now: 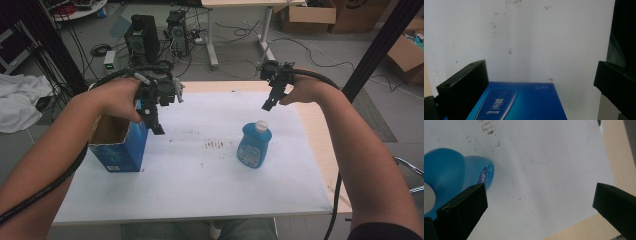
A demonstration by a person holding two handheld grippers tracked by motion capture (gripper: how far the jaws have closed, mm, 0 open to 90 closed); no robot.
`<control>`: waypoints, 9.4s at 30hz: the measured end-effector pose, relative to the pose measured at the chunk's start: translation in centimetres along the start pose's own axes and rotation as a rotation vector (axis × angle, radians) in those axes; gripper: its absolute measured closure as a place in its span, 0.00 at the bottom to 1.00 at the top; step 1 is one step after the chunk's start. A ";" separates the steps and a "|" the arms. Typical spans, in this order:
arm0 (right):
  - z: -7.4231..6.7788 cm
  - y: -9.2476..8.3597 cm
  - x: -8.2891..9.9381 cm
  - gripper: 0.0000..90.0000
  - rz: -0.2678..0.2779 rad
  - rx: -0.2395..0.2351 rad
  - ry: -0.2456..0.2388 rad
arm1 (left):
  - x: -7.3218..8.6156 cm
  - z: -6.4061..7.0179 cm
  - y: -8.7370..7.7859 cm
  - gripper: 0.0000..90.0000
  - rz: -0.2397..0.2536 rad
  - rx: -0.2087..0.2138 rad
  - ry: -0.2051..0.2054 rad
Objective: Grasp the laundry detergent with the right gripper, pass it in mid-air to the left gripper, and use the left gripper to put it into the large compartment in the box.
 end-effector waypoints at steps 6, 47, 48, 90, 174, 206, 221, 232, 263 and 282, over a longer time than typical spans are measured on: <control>-0.4 -1.8 1.5 0.00 0.198 0.038 0.043 | 0.2 0.2 0.1 0.00 -0.003 -0.007 0.010; -13.0 8.2 12.0 0.00 0.847 -0.019 0.202 | 0.3 2.3 0.9 0.00 0.039 -0.016 0.053; -13.0 8.5 11.7 0.00 0.848 -0.017 0.203 | 0.3 2.4 0.9 0.00 0.036 -0.018 0.056; -12.2 13.7 7.2 0.00 0.960 0.041 0.264 | 0.1 3.0 -0.1 0.00 0.034 -0.028 0.045; -12.8 13.5 7.3 0.50 1.042 0.103 0.262 | 0.8 2.8 0.6 0.00 0.024 -0.026 0.039; -19.0 6.1 -0.3 0.50 0.945 -0.221 -0.082 | -1.4 3.8 -1.4 0.00 -0.007 -0.041 0.079; -20.2 7.4 -6.3 0.50 0.957 -0.302 -0.166 | -2.4 5.1 -1.4 0.00 -0.037 -0.031 0.102; -21.1 9.0 -9.9 0.51 0.980 -0.327 -0.192 | -2.5 5.4 -1.2 0.00 -0.031 -0.021 0.093; -22.9 10.9 -13.5 0.51 1.028 -0.315 -0.225 | -2.0 6.4 1.2 0.08 -0.012 0.007 0.077; -22.8 11.0 -13.3 0.51 1.036 -0.317 -0.216 | -2.2 6.2 1.2 0.18 -0.042 -0.004 0.075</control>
Point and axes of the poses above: each handheld gripper's, and its own axes: y roughly forward along the jaws, x roughly out of its underside, z roughly to its right, the point moved 6 cm from there along y, roughly forward along the jaws, and after that the axes turned 2 degrees about -x, right-handed, at the moved point
